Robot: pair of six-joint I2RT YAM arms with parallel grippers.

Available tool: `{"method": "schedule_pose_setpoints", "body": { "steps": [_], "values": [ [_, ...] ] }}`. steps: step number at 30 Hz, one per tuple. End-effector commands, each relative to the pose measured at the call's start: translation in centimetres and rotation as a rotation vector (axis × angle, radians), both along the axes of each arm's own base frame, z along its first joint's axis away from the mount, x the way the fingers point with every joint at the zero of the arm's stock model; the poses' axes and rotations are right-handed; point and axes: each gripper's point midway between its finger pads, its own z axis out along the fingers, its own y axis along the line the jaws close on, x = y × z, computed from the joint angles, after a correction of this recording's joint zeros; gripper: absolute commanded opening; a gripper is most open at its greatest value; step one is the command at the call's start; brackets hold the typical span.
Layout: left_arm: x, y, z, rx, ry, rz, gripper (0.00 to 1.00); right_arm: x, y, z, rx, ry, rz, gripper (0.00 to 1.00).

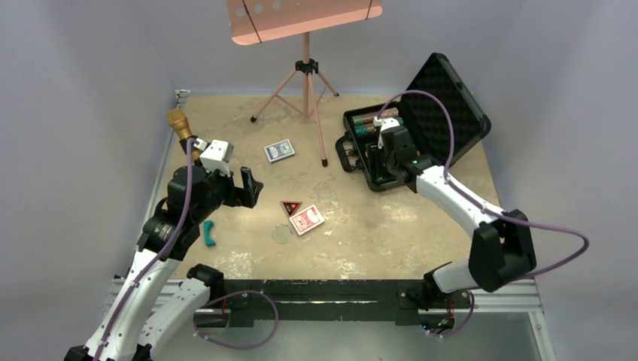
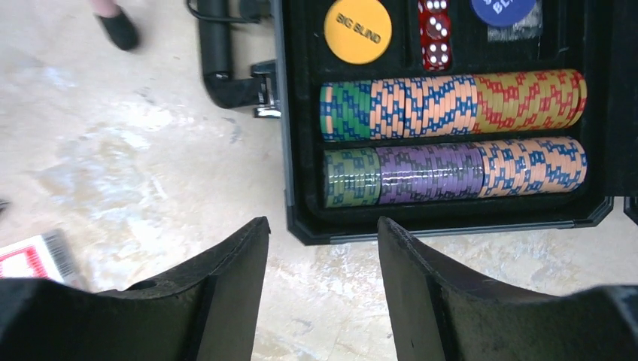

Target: Pack up texas hold em set

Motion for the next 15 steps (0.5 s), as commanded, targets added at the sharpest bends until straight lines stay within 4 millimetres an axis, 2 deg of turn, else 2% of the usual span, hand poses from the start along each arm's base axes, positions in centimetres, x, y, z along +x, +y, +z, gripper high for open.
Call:
{"method": "schedule_pose_setpoints", "body": {
  "steps": [1,6,10,15],
  "values": [
    [0.3,0.0,0.6,0.011,-0.035,-0.006,0.98,-0.4,1.9,4.3,0.119,-0.121,0.091,0.59],
    [0.4,-0.7,0.1,0.006,-0.018,-0.039,0.94,-2.2,3.9,6.3,0.241,-0.148,0.197,0.59],
    [0.6,-2.1,-1.3,0.033,0.031,-0.092,0.92,-3.1,4.4,7.2,0.297,-0.170,0.217,0.60],
    [1.2,-3.6,-3.6,0.098,0.109,-0.132,0.91,-5.0,5.7,6.9,0.422,-0.164,0.243,0.59]
  ]
}}
